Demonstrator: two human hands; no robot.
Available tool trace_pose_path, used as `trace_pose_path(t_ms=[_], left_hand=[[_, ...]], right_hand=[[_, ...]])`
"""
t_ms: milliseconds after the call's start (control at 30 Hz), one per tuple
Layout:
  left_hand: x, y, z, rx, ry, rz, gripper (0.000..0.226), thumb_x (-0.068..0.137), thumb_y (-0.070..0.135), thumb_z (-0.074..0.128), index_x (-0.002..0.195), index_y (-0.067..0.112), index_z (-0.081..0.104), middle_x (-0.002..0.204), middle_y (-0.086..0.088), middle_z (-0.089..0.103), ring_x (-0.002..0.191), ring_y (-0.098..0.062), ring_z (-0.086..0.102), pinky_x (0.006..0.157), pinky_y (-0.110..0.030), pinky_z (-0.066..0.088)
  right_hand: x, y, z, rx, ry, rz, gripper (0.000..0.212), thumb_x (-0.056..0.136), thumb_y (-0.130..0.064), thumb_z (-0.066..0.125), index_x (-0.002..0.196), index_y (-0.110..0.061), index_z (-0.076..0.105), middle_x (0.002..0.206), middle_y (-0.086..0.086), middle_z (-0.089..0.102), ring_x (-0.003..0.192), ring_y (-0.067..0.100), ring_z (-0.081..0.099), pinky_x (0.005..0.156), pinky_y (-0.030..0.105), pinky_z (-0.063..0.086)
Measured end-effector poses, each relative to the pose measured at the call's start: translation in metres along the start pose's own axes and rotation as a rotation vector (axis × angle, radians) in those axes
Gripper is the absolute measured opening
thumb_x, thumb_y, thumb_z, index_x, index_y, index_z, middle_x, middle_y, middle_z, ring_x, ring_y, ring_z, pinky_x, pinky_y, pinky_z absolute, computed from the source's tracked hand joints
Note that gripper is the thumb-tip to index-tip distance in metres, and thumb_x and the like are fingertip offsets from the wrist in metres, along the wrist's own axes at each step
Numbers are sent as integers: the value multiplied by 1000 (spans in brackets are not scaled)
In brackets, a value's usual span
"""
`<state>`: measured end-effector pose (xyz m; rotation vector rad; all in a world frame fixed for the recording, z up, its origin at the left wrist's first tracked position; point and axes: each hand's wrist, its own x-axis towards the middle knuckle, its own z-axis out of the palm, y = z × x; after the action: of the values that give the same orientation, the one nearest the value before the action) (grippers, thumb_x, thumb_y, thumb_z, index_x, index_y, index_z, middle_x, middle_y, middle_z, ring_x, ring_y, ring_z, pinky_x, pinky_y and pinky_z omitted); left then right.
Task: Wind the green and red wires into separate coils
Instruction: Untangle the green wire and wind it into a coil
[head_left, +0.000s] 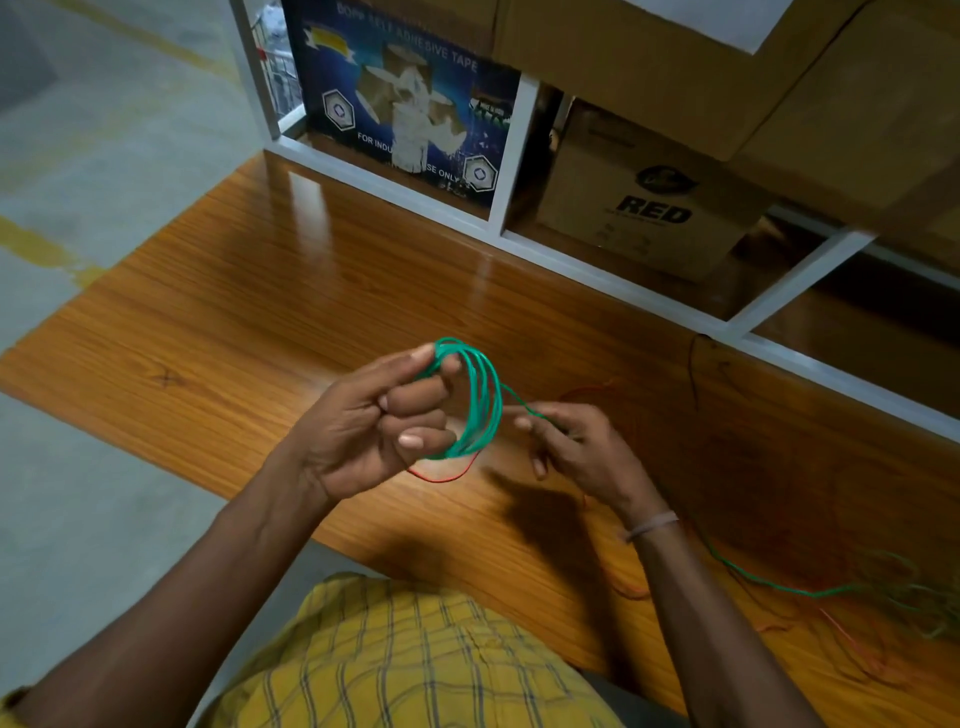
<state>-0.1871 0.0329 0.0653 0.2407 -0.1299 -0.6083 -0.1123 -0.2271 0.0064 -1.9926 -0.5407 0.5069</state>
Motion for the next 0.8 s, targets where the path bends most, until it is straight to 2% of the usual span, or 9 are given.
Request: trace_pose_path(t_ms=[100,200,333,467,533,600,667,733,800], left_hand=[[-9,20,4,-56,-13,104,39,117,19,29,120,-8,57,68,0,34,51,-10,23,65,-31,42],[-16,32,2,-37,8,134,37,117,21,28,116,-5,55,66,2,31,53,-13,28,64,-29,37],[-13,27,-4,-101,22,138,32,116,20,30,112,-1,54,64,3,29,51,-11,23,63,-29,41],[-4,17,-4,-61,88,186,28,116,21,32,108,5,53,65,5,32,52,-10,28,70,-26,46],[5,11,-1,-11,152,249,25,115,22,36,106,7,54,64,5,39,51,-8,34,82,-27,54],[16,4,2,65,261,363,25,113,24,40,103,9,57,65,4,54,56,-9,54,95,-36,60],[26,-2,5,196,375,492,24,111,24,42,100,9,58,77,-6,73,81,-23,78,97,-46,61],[34,-5,3,380,406,525,23,113,23,37,102,11,53,101,-21,79,108,-40,77,100,-47,59],[37,-7,-7,734,458,521,21,117,23,31,106,14,47,118,-24,77,120,-41,72,107,-46,53]], right_hand=[[-12,12,-9,322,17,108,36,111,-32,50,116,-10,79,49,1,46,43,6,31,47,22,21],[-22,18,-16,568,49,71,43,100,-51,62,104,-12,81,50,-7,35,45,7,24,49,32,12],[-22,14,-19,787,116,91,31,96,-37,64,99,-11,80,61,4,33,50,8,29,45,19,21],[-13,13,-1,398,115,174,26,106,-30,59,113,-12,77,58,-6,36,47,6,25,43,18,17],[-12,12,9,162,43,155,22,109,-22,56,115,-15,76,57,-11,50,48,5,37,47,19,28],[-16,10,18,-71,-91,108,20,106,-28,58,107,-26,78,74,-9,67,65,12,54,63,31,43],[-20,3,23,-214,-201,80,19,103,-25,61,99,-27,79,80,-17,67,73,1,55,71,28,42],[-23,-12,26,-286,-264,41,19,101,-20,61,96,-22,79,84,-12,66,75,1,55,71,23,40],[-25,-28,27,-304,-280,18,21,99,-21,59,93,-19,78,80,0,66,71,8,55,68,27,41]])
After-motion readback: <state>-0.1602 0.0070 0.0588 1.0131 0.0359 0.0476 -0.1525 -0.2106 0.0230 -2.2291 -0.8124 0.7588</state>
